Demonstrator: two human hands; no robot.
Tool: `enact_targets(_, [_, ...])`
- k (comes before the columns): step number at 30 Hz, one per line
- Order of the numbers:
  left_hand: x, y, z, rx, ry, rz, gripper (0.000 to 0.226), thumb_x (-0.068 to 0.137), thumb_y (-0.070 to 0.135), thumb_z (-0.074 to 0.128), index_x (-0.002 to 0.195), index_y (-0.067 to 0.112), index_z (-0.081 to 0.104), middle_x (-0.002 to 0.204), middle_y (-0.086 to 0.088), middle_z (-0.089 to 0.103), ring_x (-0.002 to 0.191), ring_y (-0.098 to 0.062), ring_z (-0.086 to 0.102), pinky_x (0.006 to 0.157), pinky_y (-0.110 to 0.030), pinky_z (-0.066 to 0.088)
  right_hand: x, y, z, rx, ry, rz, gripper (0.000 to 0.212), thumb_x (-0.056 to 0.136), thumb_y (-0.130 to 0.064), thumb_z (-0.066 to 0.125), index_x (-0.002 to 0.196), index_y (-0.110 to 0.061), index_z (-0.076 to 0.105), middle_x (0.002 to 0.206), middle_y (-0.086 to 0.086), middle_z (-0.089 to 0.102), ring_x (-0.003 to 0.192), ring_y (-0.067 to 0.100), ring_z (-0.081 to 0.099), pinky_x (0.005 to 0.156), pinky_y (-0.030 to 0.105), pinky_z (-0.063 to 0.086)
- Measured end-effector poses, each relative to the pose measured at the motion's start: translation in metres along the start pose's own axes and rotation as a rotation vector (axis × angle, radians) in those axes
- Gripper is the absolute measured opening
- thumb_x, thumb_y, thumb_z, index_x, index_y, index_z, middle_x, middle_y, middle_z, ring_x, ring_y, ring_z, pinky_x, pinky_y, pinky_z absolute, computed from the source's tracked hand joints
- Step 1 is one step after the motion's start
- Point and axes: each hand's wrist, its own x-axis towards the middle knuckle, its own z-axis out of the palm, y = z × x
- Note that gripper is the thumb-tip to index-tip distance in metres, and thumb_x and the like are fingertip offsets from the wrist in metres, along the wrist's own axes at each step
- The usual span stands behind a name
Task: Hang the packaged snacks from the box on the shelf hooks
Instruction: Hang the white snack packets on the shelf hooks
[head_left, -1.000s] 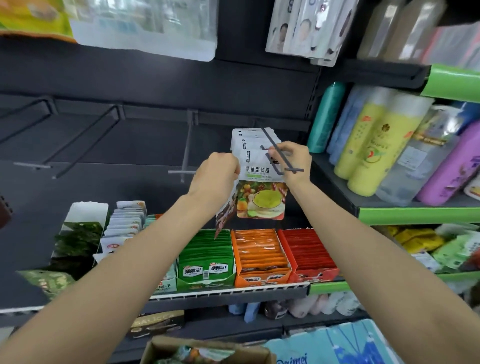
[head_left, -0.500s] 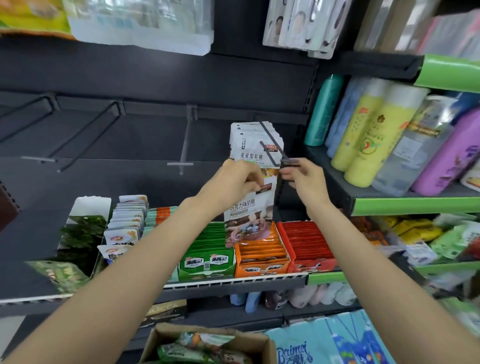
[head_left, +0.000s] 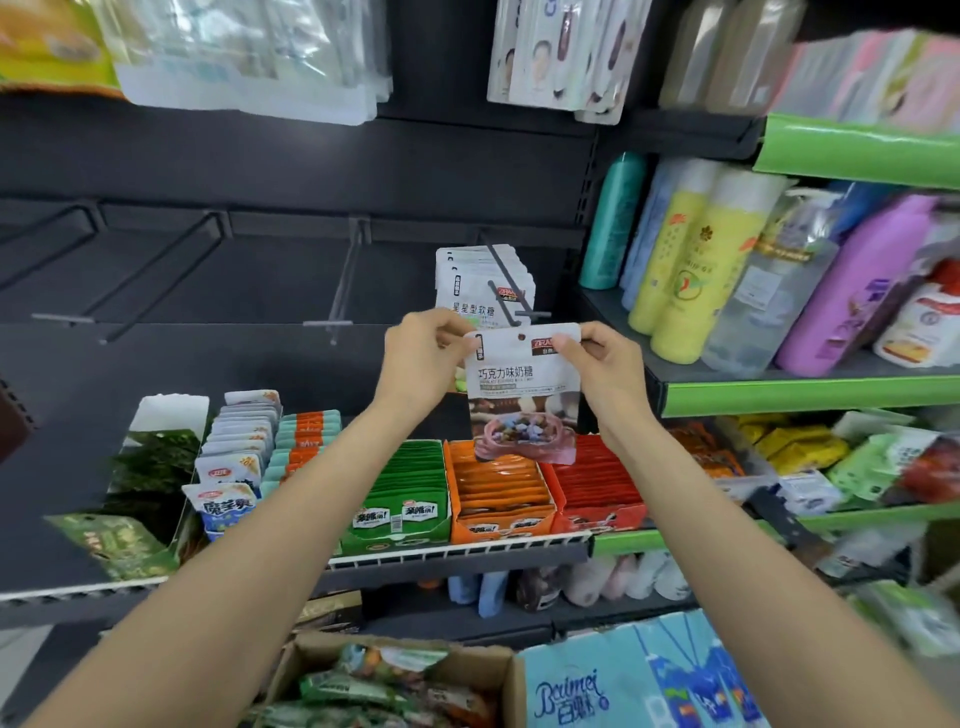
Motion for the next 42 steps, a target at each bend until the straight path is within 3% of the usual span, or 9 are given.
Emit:
enact_targets(4, [0.006,0.004,-0.001,-0.001,0.069,-0.013,0.01,0.086,0.014,0.066,0.094,0.011,0.07,0.084,-0.004,0.07,0.073,-0.012,0.065,0.077,-0.032,0.056,0.012,0.0,0.005,-0.077,0.046,-0.015,0.013,0.086,-0.016,0.065,0.074,-0.023,0.066,0.082,0.002,0.072,0.08,0.017,0.068,0.077,0.038,0.055])
enact_targets(8, [0.01,0.006,0.003,0.016,0.093,-0.04,0.012,0.087,0.015,0.065,0.097,0.011,0.07,0.087,-0.004,0.071,0.078,-0.011,0.066,0.073,-0.025,0.053,0.02,0.0,0.009,-0.116,0.071,0.005,0.012,0.085,-0.019,0.067,0.074,-0.024,0.065,0.081,0.002,0.071,0.081,0.019,0.068,0.081,0.044,0.054])
enact_targets(12, [0.014,-0.001,0.006,0.009,0.092,-0.067,0.011,0.087,0.014,0.065,0.097,0.012,0.07,0.087,-0.004,0.071,0.079,-0.013,0.067,0.07,-0.024,0.054,0.027,0.009,0.013,-0.169,0.074,0.023,0.007,0.084,-0.022,0.068,0.077,-0.02,0.067,0.082,0.002,0.071,0.082,0.019,0.067,0.081,0.043,0.054])
enact_targets(16, [0.026,-0.008,0.012,0.035,0.127,-0.091,0.009,0.088,0.015,0.064,0.095,0.011,0.069,0.087,-0.003,0.069,0.08,-0.012,0.065,0.06,-0.011,0.044,0.039,0.016,0.02,-0.213,0.078,0.018,0.007,0.085,-0.023,0.067,0.08,-0.017,0.067,0.082,0.004,0.071,0.08,0.02,0.066,0.074,0.036,0.053])
enact_targets(19, [0.045,-0.013,0.018,0.059,0.169,-0.106,0.008,0.088,0.016,0.065,0.093,0.012,0.068,0.087,-0.004,0.068,0.082,-0.015,0.063,0.072,-0.023,0.048,0.056,0.017,0.028,-0.282,0.12,0.002,0.005,0.085,-0.019,0.064,0.084,-0.016,0.068,0.081,0.003,0.068,0.074,0.012,0.059,0.06,0.019,0.042])
enact_targets(29, [0.101,-0.023,0.029,0.133,0.247,-0.162,0.009,0.09,0.013,0.062,0.096,0.011,0.068,0.086,-0.001,0.061,0.08,-0.013,0.054,0.073,-0.024,0.041,0.101,0.027,0.053,-0.375,0.139,-0.008,0.012,0.088,-0.013,0.059,0.076,-0.014,0.057,0.063,-0.008,0.049,0.056,0.0,0.04,0.049,0.008,0.034])
enact_targets(33, [0.099,-0.026,0.031,0.144,0.238,-0.193,0.012,0.091,0.01,0.058,0.099,0.012,0.066,0.097,-0.006,0.066,0.085,-0.018,0.059,0.071,-0.027,0.045,0.101,0.027,0.054,-0.388,0.14,0.01,0.005,0.086,-0.015,0.064,0.087,-0.012,0.061,0.074,-0.005,0.057,0.063,0.002,0.047,0.055,0.007,0.035])
enact_targets(37, [0.08,-0.03,0.027,0.219,0.253,-0.133,0.018,0.089,0.012,0.059,0.108,0.01,0.059,0.106,-0.008,0.062,0.097,-0.022,0.059,0.08,-0.033,0.049,0.084,0.025,0.047,-0.333,0.195,0.049,0.032,0.086,-0.013,0.065,0.116,-0.007,0.056,0.106,0.008,0.06,0.092,0.017,0.058,0.081,0.026,0.047])
enact_targets(42, [0.031,-0.03,0.022,0.231,0.14,-0.052,0.017,0.088,0.012,0.059,0.105,0.011,0.062,0.104,-0.007,0.064,0.091,-0.021,0.062,0.081,-0.034,0.051,0.033,0.017,0.033,-0.354,0.159,0.078,0.024,0.087,-0.01,0.061,0.111,-0.009,0.061,0.099,0.005,0.064,0.086,0.012,0.057,0.071,0.015,0.037])
